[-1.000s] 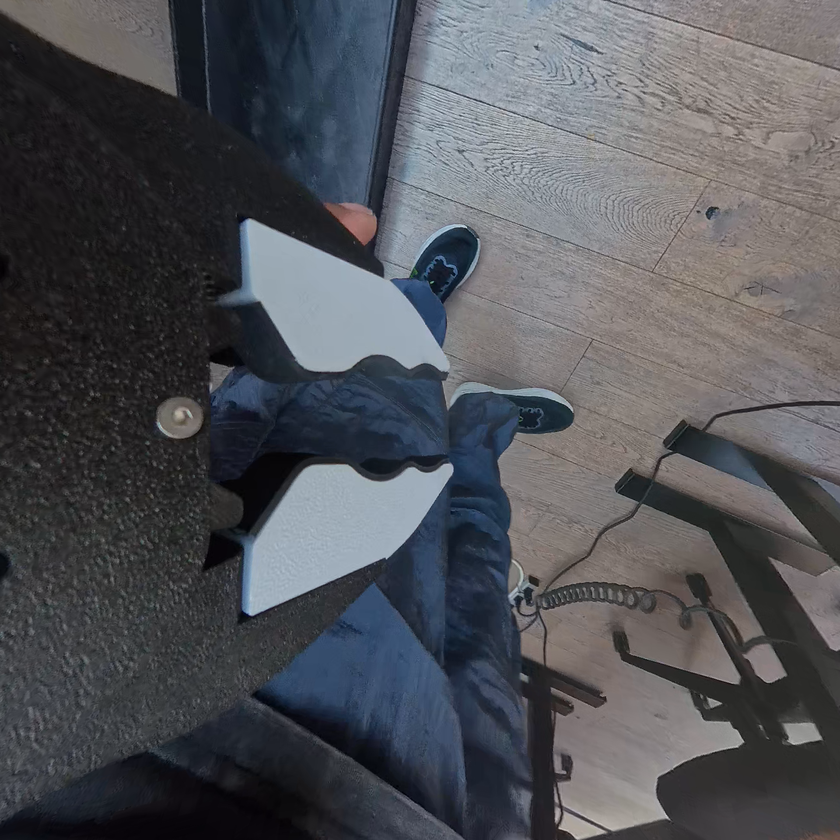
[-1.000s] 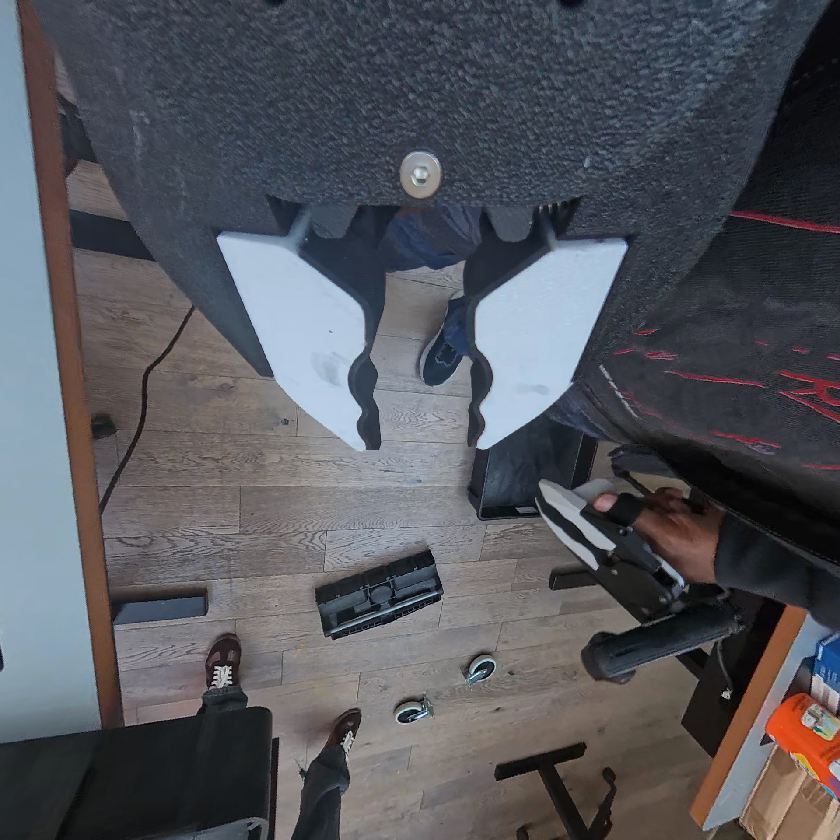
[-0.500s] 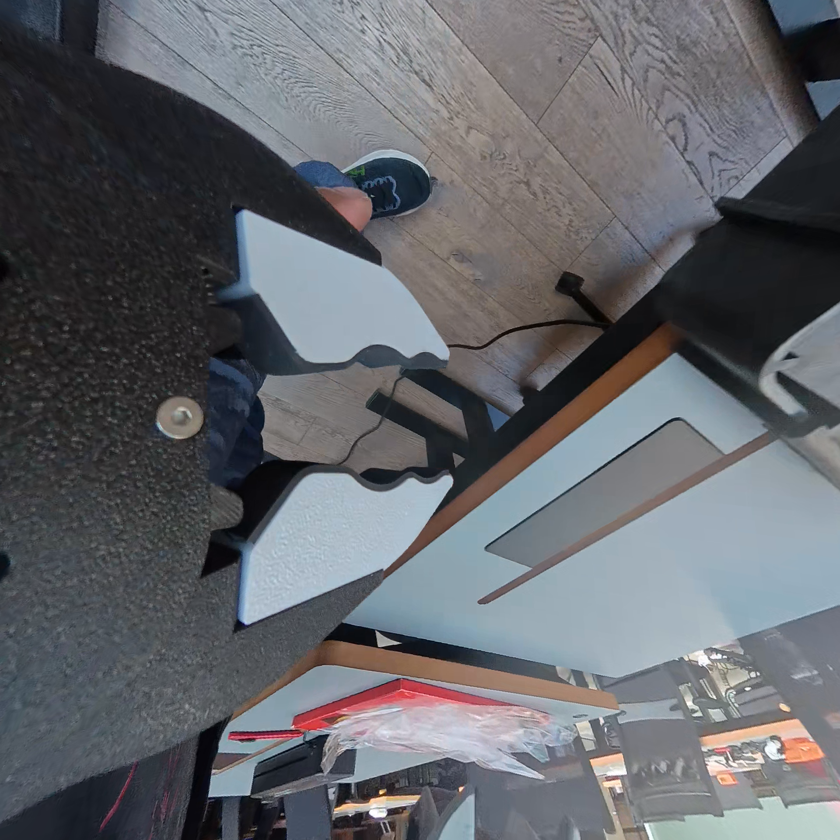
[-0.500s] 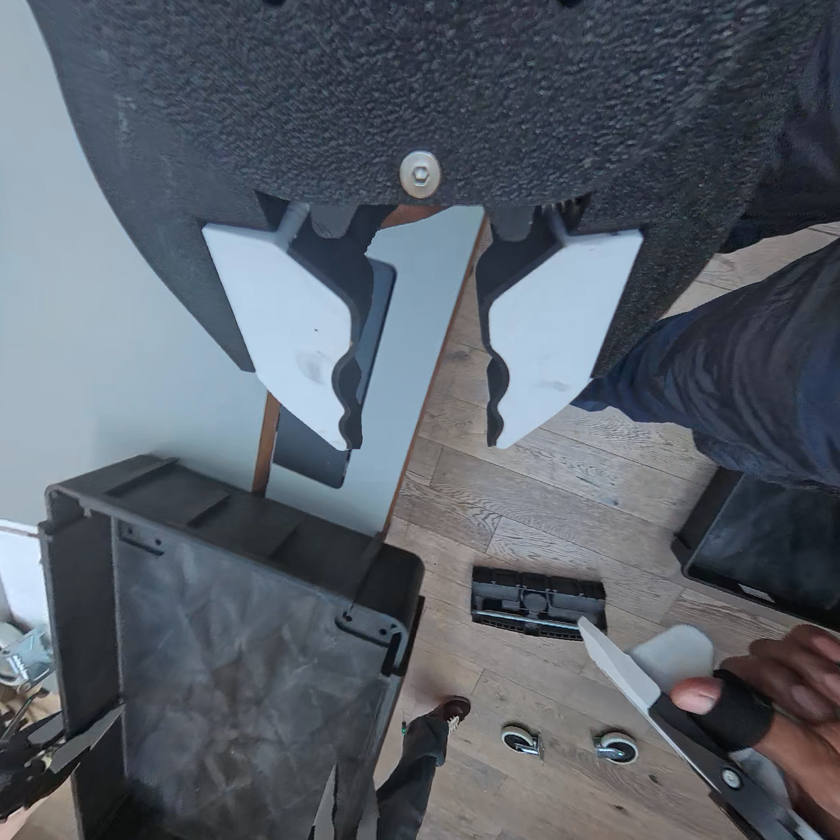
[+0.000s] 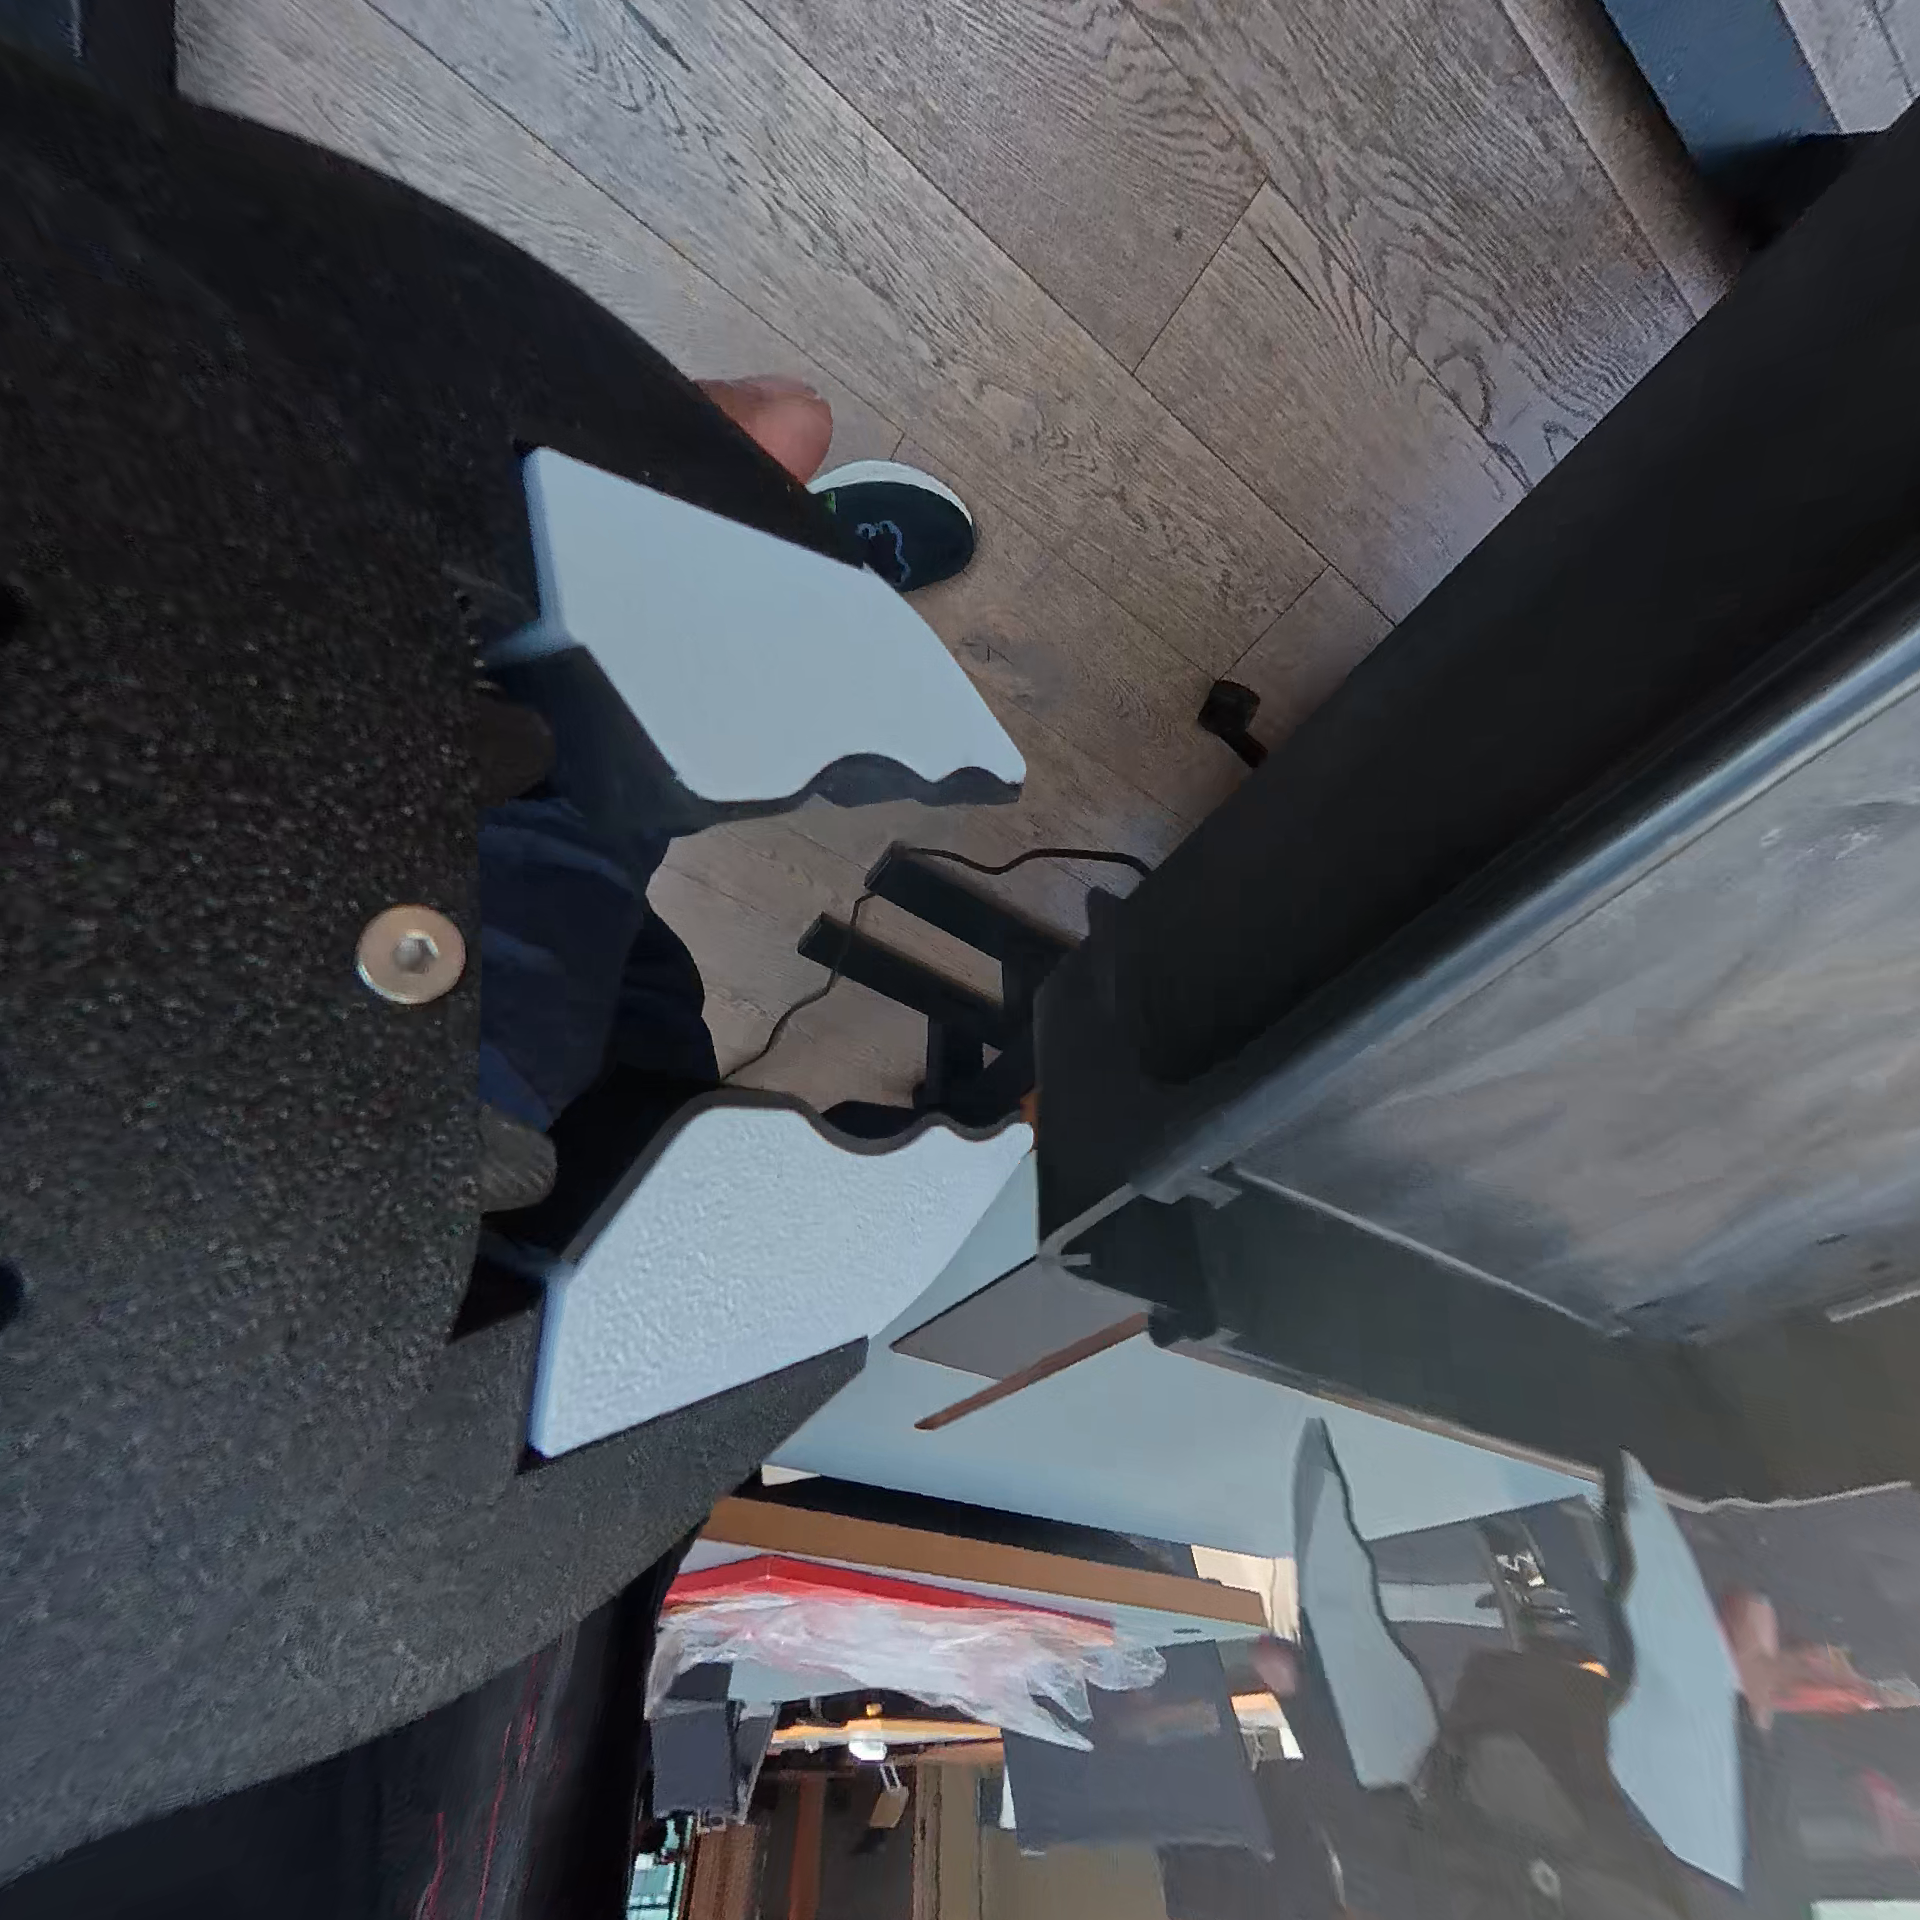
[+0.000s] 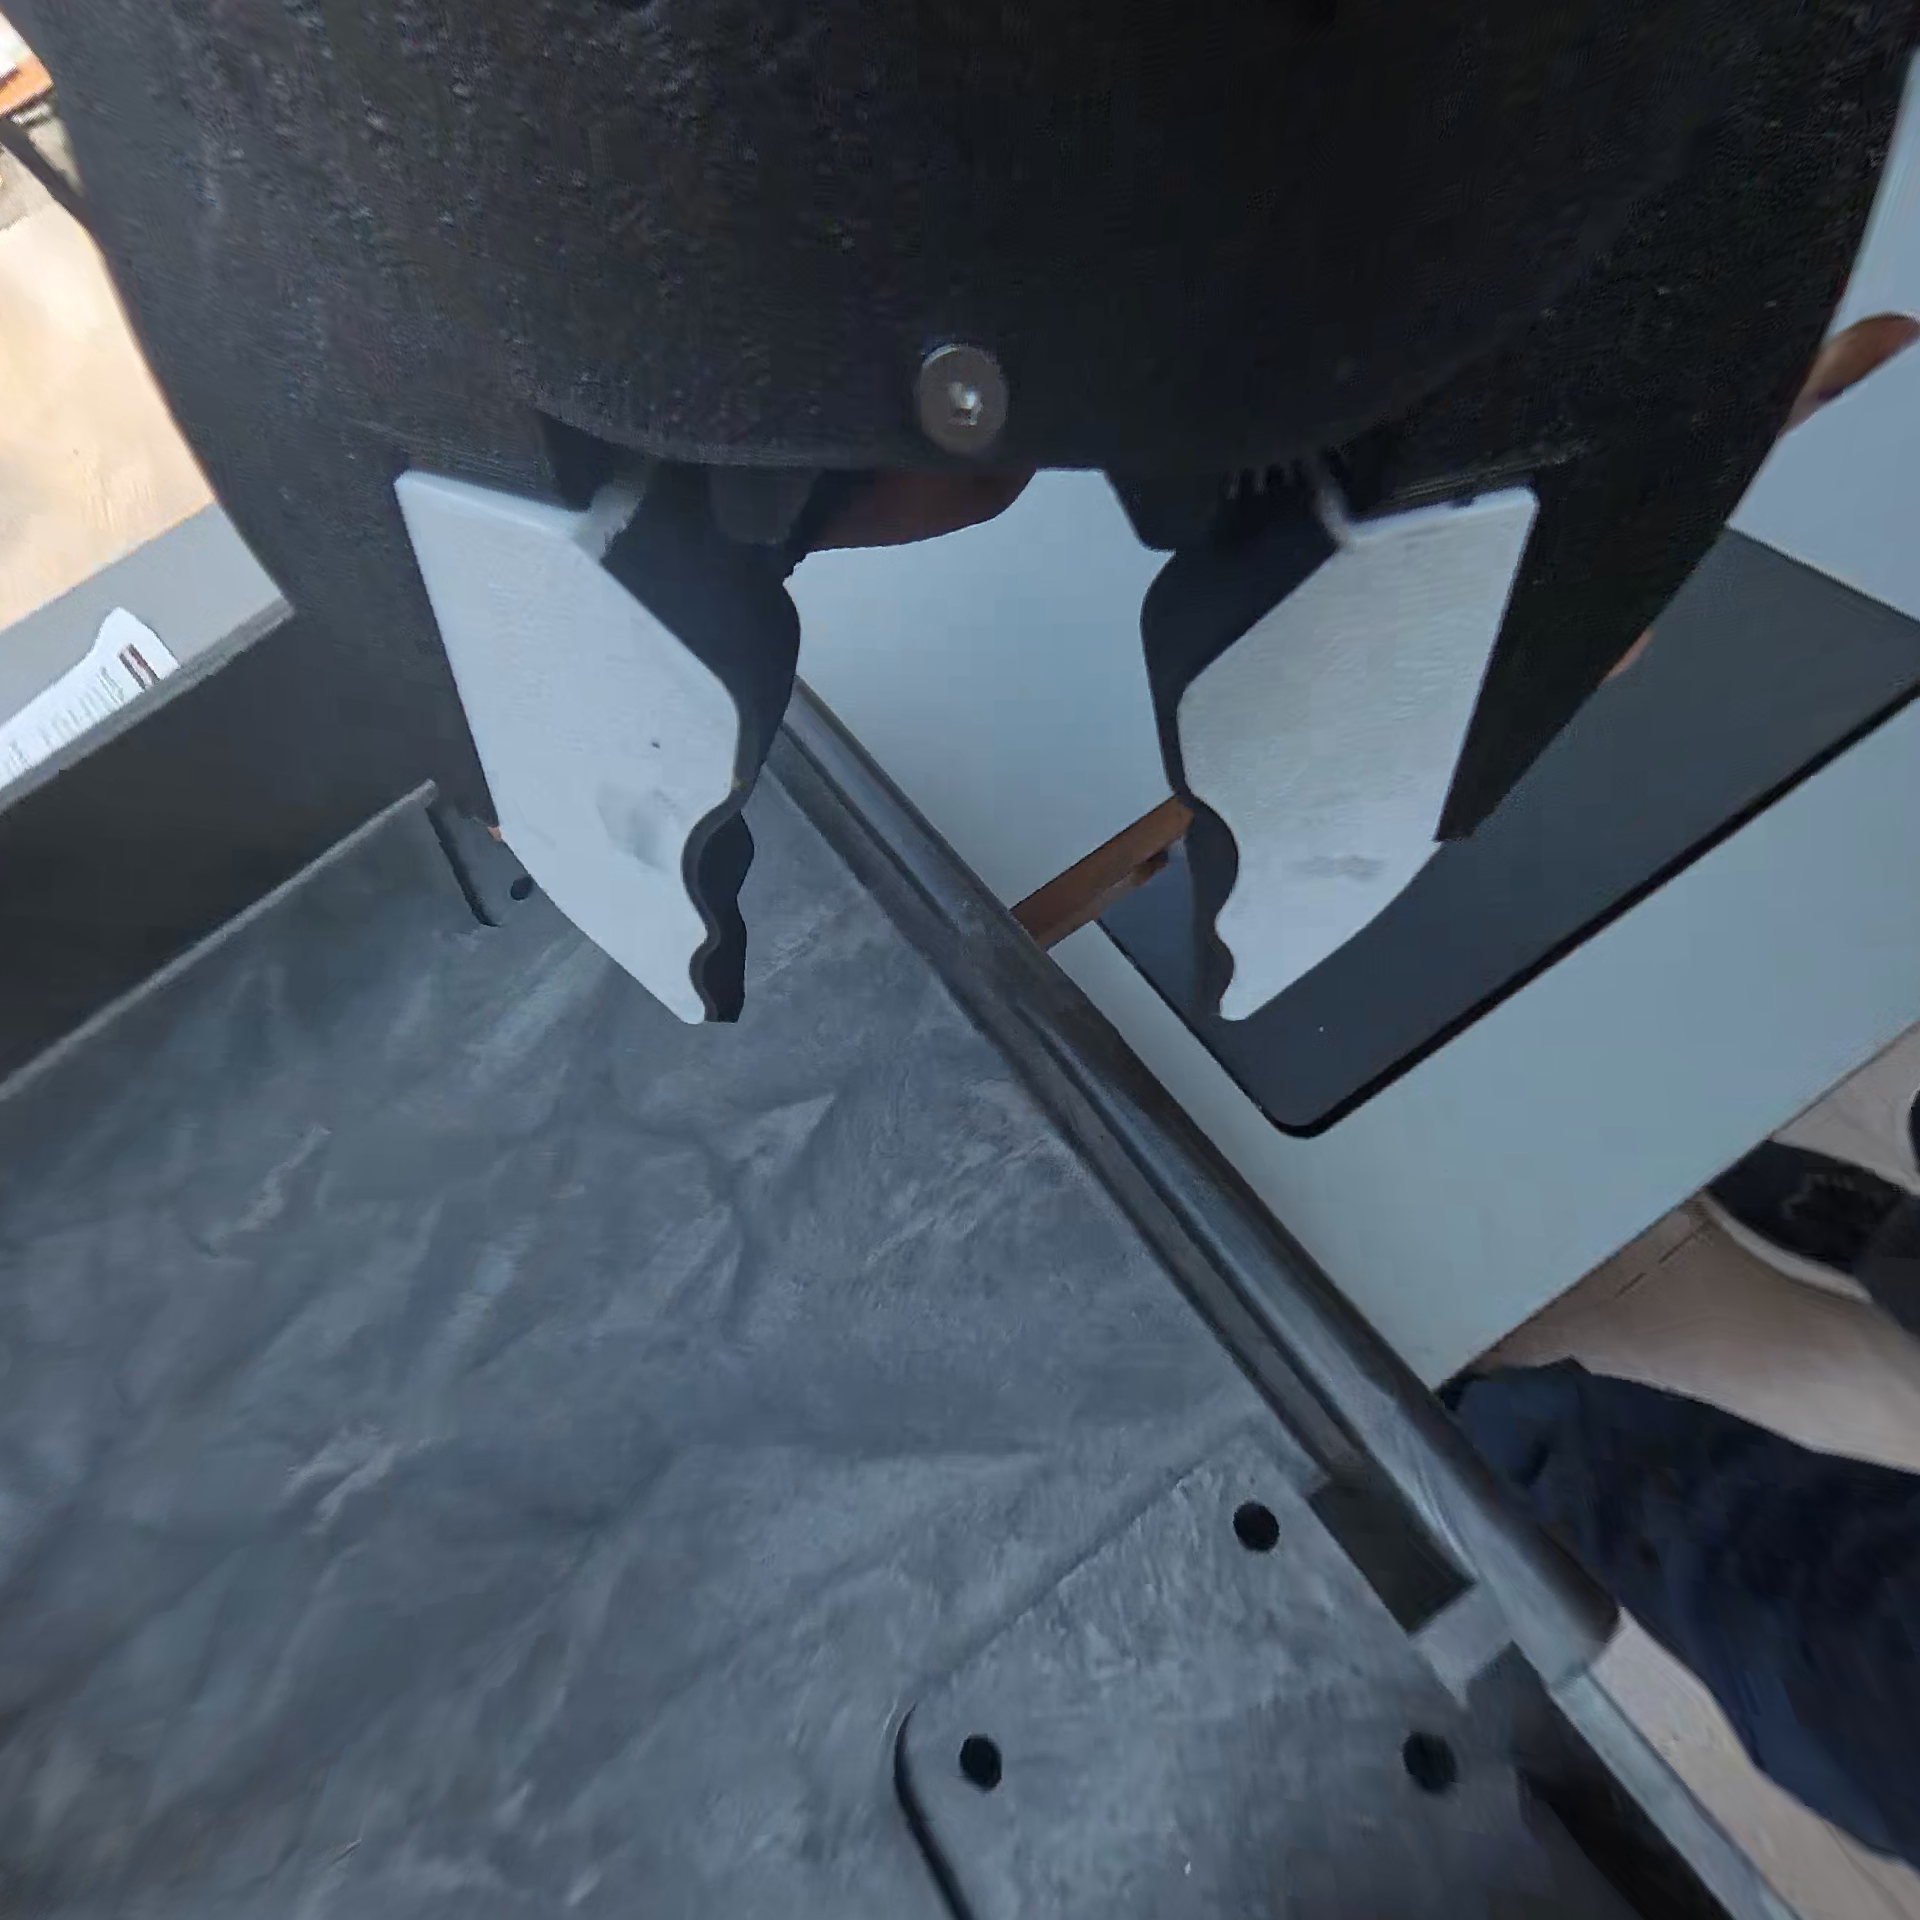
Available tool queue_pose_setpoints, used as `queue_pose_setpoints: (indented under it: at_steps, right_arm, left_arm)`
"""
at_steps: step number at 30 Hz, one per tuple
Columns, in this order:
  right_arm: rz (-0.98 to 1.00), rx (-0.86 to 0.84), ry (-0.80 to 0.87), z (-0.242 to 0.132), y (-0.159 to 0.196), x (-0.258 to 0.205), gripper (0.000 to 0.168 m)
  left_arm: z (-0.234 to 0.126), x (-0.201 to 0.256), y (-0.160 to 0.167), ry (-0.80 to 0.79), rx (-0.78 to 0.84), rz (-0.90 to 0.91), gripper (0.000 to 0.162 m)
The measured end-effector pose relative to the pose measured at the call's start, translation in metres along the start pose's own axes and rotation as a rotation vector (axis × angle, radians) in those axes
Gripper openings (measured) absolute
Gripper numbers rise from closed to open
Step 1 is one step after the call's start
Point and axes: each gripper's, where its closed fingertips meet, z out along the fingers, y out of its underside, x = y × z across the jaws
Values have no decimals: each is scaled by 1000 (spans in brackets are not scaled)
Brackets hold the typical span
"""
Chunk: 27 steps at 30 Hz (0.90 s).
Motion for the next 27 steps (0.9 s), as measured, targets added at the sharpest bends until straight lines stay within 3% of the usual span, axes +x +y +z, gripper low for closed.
queue_pose_setpoints:
  at_steps: [6,9,12,15,21,27]
  right_arm:
    - [-169,-211,-86,41,27,-15,62]
    - [-254,-315,13,52,39,-8,53]
    - [-302,-356,88,54,40,1,27]
    - [-367,-390,90,52,41,3,12]
    - [-407,-403,107,51,42,5,11]
    - [-423,-406,109,50,42,5,11]
  left_arm:
    - [-1,-25,-101,38,158,-188,70]
    - [7,-48,-145,-64,181,-235,71]
    - [21,-76,-171,-200,147,-286,70]
    - [36,-99,-183,-311,89,-329,66]
    - [54,-128,-174,-480,-71,-392,32]
    - [49,-132,-170,-621,-79,-462,14]
